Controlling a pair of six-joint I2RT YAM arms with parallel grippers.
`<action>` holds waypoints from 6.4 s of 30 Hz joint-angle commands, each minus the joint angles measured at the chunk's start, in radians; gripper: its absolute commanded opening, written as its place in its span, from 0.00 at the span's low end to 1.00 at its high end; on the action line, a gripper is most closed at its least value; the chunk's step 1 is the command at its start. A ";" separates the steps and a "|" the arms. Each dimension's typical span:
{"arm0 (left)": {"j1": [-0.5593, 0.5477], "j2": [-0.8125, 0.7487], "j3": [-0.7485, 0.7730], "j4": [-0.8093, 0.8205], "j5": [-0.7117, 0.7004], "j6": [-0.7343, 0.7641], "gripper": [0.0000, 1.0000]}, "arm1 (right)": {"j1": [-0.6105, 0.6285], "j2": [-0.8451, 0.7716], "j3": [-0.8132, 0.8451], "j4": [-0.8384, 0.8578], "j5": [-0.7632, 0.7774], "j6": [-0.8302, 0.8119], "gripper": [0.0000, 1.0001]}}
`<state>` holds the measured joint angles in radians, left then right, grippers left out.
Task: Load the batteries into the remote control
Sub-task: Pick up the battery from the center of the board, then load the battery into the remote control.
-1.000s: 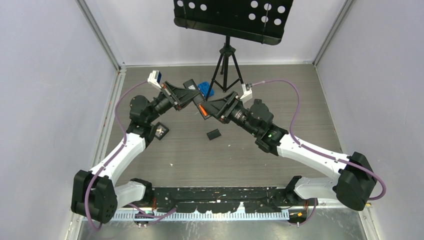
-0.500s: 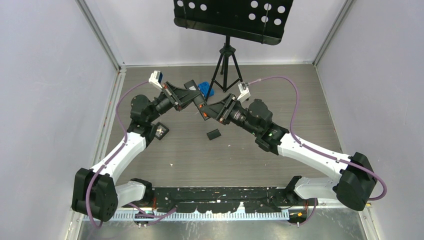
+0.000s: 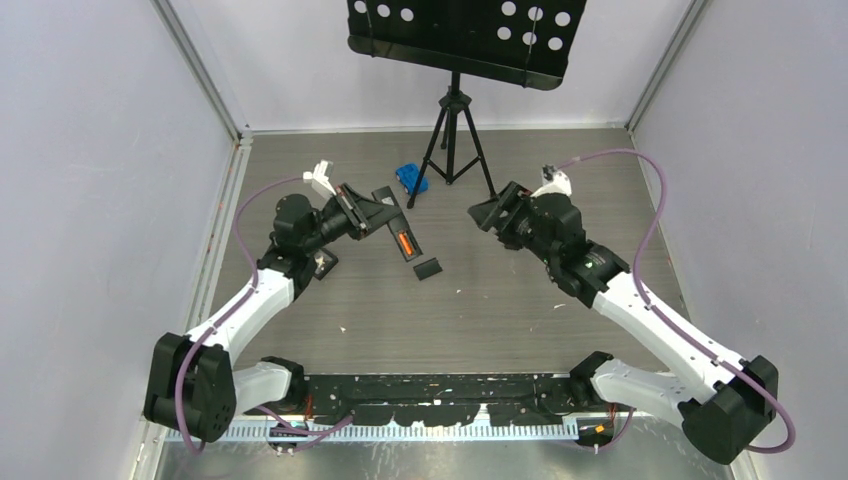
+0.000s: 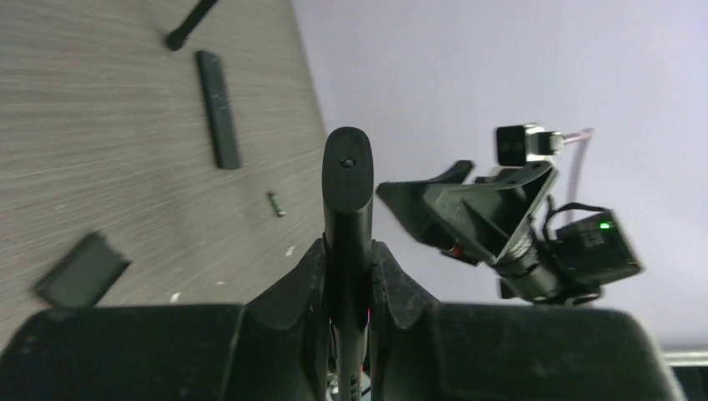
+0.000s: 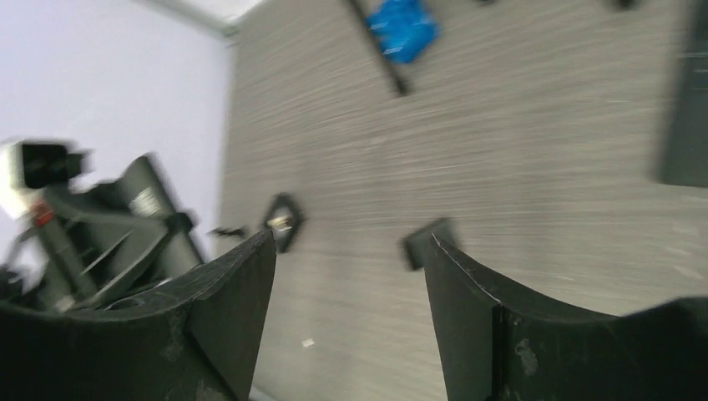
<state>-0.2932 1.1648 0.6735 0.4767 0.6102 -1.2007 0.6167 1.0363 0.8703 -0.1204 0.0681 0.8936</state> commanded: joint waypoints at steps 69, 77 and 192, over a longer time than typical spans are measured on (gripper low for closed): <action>-0.069 0.195 -0.017 0.050 0.249 -0.068 0.00 | 0.273 0.138 0.205 -0.251 -0.021 -0.252 0.05; -0.072 0.184 -0.018 0.051 0.240 -0.060 0.00 | 0.308 0.215 0.265 -0.274 -0.021 -0.250 0.07; -0.078 -0.053 0.103 -0.016 0.284 -0.039 0.00 | 0.304 -0.045 -0.142 0.410 -0.198 -0.015 0.62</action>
<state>-0.3683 1.1412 0.7193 0.4500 0.8284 -1.2888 0.9272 0.9783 0.6533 0.3557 -0.0731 0.9932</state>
